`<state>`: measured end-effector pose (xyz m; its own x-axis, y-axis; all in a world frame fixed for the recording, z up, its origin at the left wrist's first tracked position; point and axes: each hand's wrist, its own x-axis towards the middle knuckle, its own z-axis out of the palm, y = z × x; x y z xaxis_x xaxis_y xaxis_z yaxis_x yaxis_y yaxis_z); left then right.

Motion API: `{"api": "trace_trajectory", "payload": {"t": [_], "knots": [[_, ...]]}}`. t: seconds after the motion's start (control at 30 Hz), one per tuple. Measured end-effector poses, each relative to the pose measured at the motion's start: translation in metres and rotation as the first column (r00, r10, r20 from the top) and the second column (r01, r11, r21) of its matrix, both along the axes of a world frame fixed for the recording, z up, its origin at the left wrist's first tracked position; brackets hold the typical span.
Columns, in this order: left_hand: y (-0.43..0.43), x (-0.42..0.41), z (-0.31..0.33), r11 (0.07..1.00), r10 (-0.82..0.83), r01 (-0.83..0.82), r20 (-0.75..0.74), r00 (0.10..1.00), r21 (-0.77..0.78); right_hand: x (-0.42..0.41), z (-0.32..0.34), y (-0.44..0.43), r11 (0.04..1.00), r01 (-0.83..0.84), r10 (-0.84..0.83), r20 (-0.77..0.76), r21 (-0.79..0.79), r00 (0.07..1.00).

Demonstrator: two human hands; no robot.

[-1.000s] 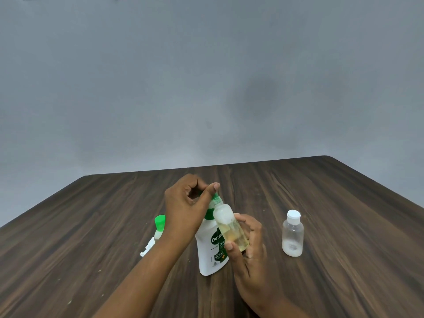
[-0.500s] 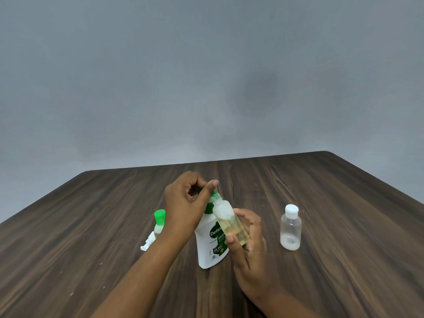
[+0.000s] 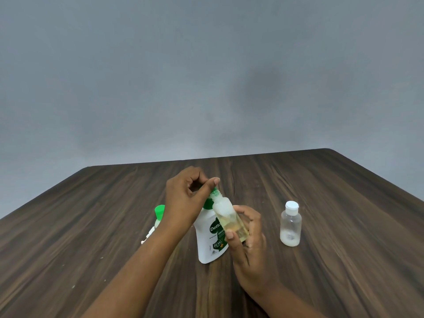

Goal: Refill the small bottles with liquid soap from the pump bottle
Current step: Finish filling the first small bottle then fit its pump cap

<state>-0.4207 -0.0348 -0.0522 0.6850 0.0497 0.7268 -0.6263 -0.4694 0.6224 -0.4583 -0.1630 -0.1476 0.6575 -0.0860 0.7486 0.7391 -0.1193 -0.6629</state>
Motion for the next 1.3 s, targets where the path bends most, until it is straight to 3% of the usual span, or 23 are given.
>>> {"api": "trace_trajectory", "payload": {"t": [0.17, 0.33, 0.57, 0.83, 1.1, 1.3], "knots": [[0.0, 0.001, 0.011, 1.0, -0.022, 0.022, -0.015, 1.0, 0.005, 0.003, 0.001, 0.001, 1.0, 0.002, -0.002, -0.012, -0.012, 1.0], [0.004, 0.002, 0.02, 0.991, -0.055, 0.058, -0.033, 0.998, 0.122, 0.003, 0.001, 0.001, 1.0, 0.011, -0.011, -0.017, -0.021, 1.0], [0.003, 0.004, -0.002, 0.999, -0.052, 0.052, -0.002, 0.999, -0.012, 0.001, 0.001, 0.0, 1.0, -0.013, 0.013, -0.013, -0.004, 1.0], [0.003, 0.004, 0.015, 0.996, -0.077, 0.079, -0.042, 0.996, 0.038, 0.002, 0.005, 0.001, 1.0, -0.016, 0.016, -0.005, -0.012, 1.0], [0.001, 0.002, 0.001, 0.999, -0.027, 0.026, -0.029, 0.999, -0.03, 0.001, -0.001, 0.001, 1.0, -0.019, 0.019, -0.016, -0.008, 1.0], [-0.003, -0.003, 0.004, 0.997, -0.019, 0.019, 0.001, 1.0, -0.069, 0.003, 0.002, 0.006, 0.968, -0.213, 0.232, -0.153, 0.134, 0.96]]}}
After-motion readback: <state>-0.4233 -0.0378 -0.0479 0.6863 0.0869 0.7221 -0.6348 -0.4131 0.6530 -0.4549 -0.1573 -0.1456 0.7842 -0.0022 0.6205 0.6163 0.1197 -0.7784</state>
